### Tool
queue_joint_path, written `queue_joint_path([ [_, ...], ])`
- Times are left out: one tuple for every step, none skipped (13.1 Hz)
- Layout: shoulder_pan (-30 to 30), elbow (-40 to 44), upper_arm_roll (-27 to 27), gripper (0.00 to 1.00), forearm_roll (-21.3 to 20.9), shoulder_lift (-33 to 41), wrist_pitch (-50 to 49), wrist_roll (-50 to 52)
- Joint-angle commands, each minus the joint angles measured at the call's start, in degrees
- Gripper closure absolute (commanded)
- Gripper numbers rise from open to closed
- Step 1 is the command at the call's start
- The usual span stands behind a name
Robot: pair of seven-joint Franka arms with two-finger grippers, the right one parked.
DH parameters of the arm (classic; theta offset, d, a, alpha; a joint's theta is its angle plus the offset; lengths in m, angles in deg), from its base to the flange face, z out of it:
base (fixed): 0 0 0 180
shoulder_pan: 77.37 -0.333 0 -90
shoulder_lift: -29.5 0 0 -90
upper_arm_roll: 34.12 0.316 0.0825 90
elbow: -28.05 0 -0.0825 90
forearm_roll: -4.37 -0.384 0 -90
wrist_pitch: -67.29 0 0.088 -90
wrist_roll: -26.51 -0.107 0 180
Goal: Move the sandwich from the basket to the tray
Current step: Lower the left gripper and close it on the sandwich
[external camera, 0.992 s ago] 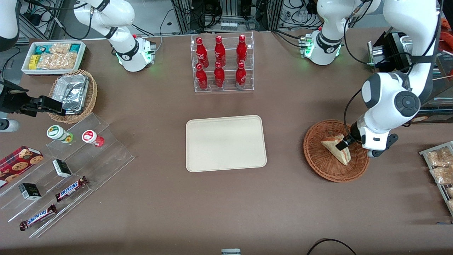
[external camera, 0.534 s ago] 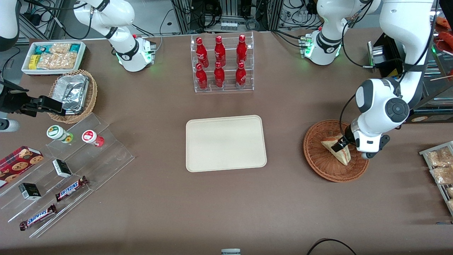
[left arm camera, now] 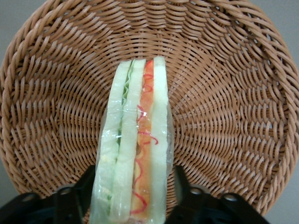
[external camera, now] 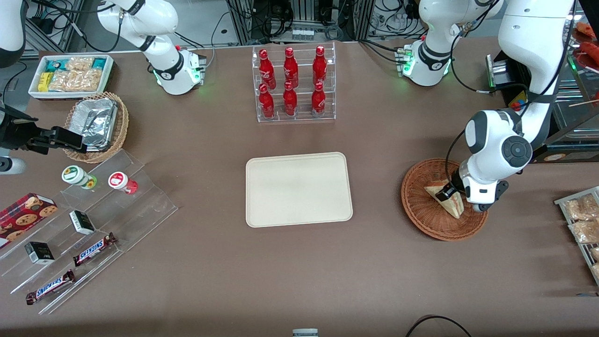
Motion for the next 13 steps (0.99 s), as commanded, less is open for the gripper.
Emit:
queue_joint_path([
  [0.34, -0.84, -0.06, 1.00, -0.34, 2.09, -0.26, 0.90],
  [0.42, -0.58, -0.15, 1.00, -0.52, 2.88, -1.66, 0.81],
  [0.42, -0.14, -0.41, 1.00, -2.17, 3.85, -3.67, 0.63],
  [0.42, 0.91, -0.68, 1.00, -3.32, 4.90, -6.30, 0.28],
  [0.60, 2.23, -0.94, 1.00, -3.59, 5.35, -8.85, -0.07],
  [1.38, 3.63, -1.73, 1.00, -3.68, 5.53, -10.88, -1.64],
  [1.91, 4.95, -2.08, 1.00, -3.68, 5.79, -12.47, -2.96],
  [2.01, 6.18, -2.96, 1.00, -3.68, 5.88, -13.35, -3.84],
  [2.27, 7.67, -4.70, 1.00, -3.68, 5.79, -14.67, -3.94],
  [2.36, 9.69, -6.38, 1.00, -3.60, 5.36, -16.42, -3.94],
  [2.62, 11.97, -8.39, 1.00, -3.68, 4.74, -18.09, -3.94],
  [2.88, 13.91, -10.07, 1.00, -3.60, 4.04, -19.41, -4.03],
  [3.76, 15.06, -11.48, 1.00, -3.60, 3.51, -20.38, -4.03],
])
